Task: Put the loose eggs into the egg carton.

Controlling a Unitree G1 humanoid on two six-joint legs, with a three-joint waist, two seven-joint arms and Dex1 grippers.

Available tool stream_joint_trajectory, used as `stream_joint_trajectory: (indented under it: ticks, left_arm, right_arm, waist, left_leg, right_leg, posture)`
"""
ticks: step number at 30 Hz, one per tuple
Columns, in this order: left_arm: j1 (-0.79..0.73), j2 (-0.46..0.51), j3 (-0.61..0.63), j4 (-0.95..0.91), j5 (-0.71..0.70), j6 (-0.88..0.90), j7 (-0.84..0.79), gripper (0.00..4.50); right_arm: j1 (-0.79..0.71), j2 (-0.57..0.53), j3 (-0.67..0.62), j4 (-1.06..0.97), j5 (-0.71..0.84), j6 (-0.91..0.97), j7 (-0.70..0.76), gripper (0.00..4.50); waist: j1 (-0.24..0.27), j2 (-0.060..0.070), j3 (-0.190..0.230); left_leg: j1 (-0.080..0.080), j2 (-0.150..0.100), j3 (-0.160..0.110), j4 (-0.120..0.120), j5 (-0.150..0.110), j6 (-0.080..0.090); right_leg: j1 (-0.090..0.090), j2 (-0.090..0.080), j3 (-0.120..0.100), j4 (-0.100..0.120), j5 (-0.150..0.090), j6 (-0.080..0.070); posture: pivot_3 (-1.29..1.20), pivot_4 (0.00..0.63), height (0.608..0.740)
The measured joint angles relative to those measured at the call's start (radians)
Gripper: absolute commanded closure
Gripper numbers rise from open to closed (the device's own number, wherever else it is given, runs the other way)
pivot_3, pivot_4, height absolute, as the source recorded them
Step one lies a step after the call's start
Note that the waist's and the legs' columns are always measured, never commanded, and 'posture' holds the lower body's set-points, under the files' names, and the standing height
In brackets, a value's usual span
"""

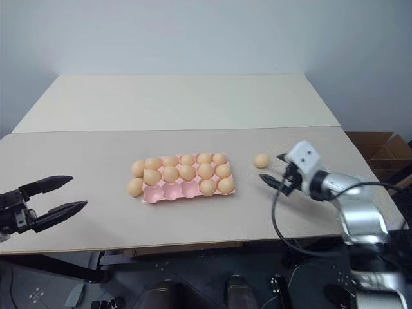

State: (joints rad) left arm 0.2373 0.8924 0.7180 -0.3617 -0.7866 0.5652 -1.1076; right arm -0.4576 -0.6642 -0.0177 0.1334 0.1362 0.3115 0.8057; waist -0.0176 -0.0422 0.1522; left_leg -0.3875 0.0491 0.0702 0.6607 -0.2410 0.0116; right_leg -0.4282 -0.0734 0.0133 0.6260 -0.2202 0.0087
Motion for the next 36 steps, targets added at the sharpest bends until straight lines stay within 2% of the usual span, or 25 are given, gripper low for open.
stream_joint_trajectory:
  ticks: [6, 9, 12, 13, 14, 18, 22, 23, 26, 29, 34, 35, 36]
  left_arm:
    - [-0.007, 0.001, -0.014, -0.015, -0.001, 0.007, 0.011, 0.0]
    - [0.005, 0.0, -0.008, -0.022, -0.002, 0.008, 0.018, 0.0]
    - [0.02, -0.002, 0.008, -0.036, -0.003, 0.009, 0.026, 0.0]
    - [0.023, -0.002, 0.012, -0.042, -0.004, 0.009, 0.027, 0.0]
    - [0.03, -0.003, 0.017, -0.049, -0.005, 0.009, 0.028, 0.0]
    - [0.039, -0.008, 0.026, -0.058, -0.006, 0.009, 0.036, 0.0]
    - [0.033, -0.01, 0.027, -0.063, -0.024, 0.01, 0.038, 0.0]
    - [0.032, -0.01, 0.028, -0.064, -0.031, 0.011, 0.039, 0.0]
    - [0.027, -0.01, 0.022, -0.074, -0.04, 0.014, 0.041, 0.0]
    - [0.017, -0.01, 0.01, -0.075, -0.04, 0.017, 0.042, 0.0]
    - [0.002, 0.0, 0.006, -0.067, -0.039, 0.023, 0.041, 0.0]
    - [-0.001, 0.003, 0.005, -0.065, -0.039, 0.023, 0.041, 0.0]
    - [-0.003, 0.003, 0.004, -0.064, -0.039, 0.023, 0.041, 0.0]
  right_arm:
    - [-0.234, 0.117, 0.089, 0.418, -0.14, -0.102, -0.142, 0.02]
    - [-0.286, 0.143, 0.107, 0.534, -0.17, -0.14, -0.172, 0.6]
    - [-0.294, 0.144, 0.112, 0.557, -0.173, -0.15, -0.169, 1.66]
    - [-0.295, 0.145, 0.112, 0.555, -0.172, -0.15, -0.168, 1.87]
    - [-0.294, 0.145, 0.112, 0.551, -0.171, -0.15, -0.166, 1.88]
    - [-0.259, 0.147, 0.104, 0.415, -0.152, -0.115, -0.162, 1.88]
    - [-0.194, 0.203, 0.115, 0.058, -0.112, 0.053, -0.165, 1.88]
    - [-0.167, 0.23, 0.138, -0.083, -0.103, 0.124, -0.165, 1.88]
    - [-0.131, 0.331, 0.255, -0.296, -0.092, 0.244, -0.176, 1.88]
    - [-0.113, 0.386, 0.349, -0.352, -0.101, 0.314, -0.196, 1.88]
    - [-0.112, 0.419, 0.423, -0.352, -0.142, 0.341, -0.234, 1.88]
    - [-0.111, 0.423, 0.445, -0.352, -0.151, 0.341, -0.239, 1.21]
    - [-0.11, 0.424, 0.46, -0.351, -0.156, 0.341, -0.241, 1.01]
  waist:
    - [-0.002, 0.0, 0.0]
    - [0.001, 0.001, 0.0]
    - [0.0, 0.001, 0.0]
    - [-0.001, 0.001, 0.0]
    - [-0.002, 0.001, 0.0]
    - [-0.003, 0.001, 0.001]
    - [-0.012, 0.001, 0.001]
    - [-0.014, 0.001, 0.0]
    - [-0.02, 0.001, 0.0]
    - [-0.016, 0.002, 0.001]
    - [-0.009, 0.001, 0.0]
    - [-0.01, 0.001, 0.0]
    - [-0.01, 0.001, 0.0]
  left_leg:
    - [-0.003, 0.0, 0.0, -0.001, 0.0, 0.0]
    - [-0.004, -0.001, -0.001, -0.002, -0.001, 0.001]
    - [-0.004, -0.001, -0.001, -0.002, -0.001, 0.0]
    - [-0.004, -0.001, 0.0, -0.002, -0.001, 0.0]
    - [-0.004, -0.001, 0.0, -0.001, -0.001, 0.0]
    - [-0.002, 0.0, -0.001, -0.001, -0.001, 0.0]
    - [-0.003, 0.002, -0.002, -0.002, -0.001, 0.0]
    - [-0.002, 0.003, -0.002, -0.002, -0.001, 0.0]
    - [-0.002, 0.004, -0.003, -0.002, -0.001, 0.0]
    - [-0.003, 0.002, -0.003, -0.001, 0.0, -0.001]
    - [-0.003, 0.0, 0.0, 0.0, 0.0, -0.002]
    - [-0.003, 0.0, 0.0, 0.0, 0.0, -0.002]
    - [-0.003, 0.0, 0.0, 0.0, 0.0, -0.002]
  right_leg:
    - [-0.003, 0.0, 0.0, -0.001, 0.003, 0.006]
    - [-0.003, 0.0, -0.001, -0.001, 0.003, 0.006]
    - [-0.003, -0.001, 0.0, -0.001, 0.003, 0.007]
    - [-0.003, -0.001, 0.0, -0.001, 0.003, 0.007]
    - [-0.003, -0.001, 0.0, -0.001, 0.003, 0.007]
    - [-0.003, 0.0, 0.0, 0.001, 0.003, 0.006]
    - [-0.004, 0.003, 0.0, 0.004, 0.003, 0.006]
    - [-0.005, 0.004, 0.0, 0.005, 0.002, 0.005]
    - [-0.005, 0.005, -0.001, 0.006, 0.002, 0.004]
    - [-0.005, 0.002, -0.001, 0.005, 0.002, 0.004]
    - [-0.005, -0.002, -0.001, 0.003, 0.002, 0.003]
    - [-0.005, -0.002, -0.001, 0.003, 0.002, 0.003]
    - [-0.005, -0.001, -0.001, 0.003, 0.002, 0.004]
  posture:
    - [0.0, 0.15, 0.74]
    - [0.0, 0.15, 0.74]
    - [0.0, 0.15, 0.74]
    - [0.0, 0.15, 0.74]
    - [0.0, 0.15, 0.74]
    - [0.0, 0.15, 0.74]
    - [0.0, 0.15, 0.74]
    - [0.0, 0.15, 0.74]
    - [0.0, 0.15, 0.74]
    - [0.0, 0.15, 0.74]
    - [0.0, 0.15, 0.74]
    - [0.0, 0.15, 0.74]
    - [0.0, 0.15, 0.74]
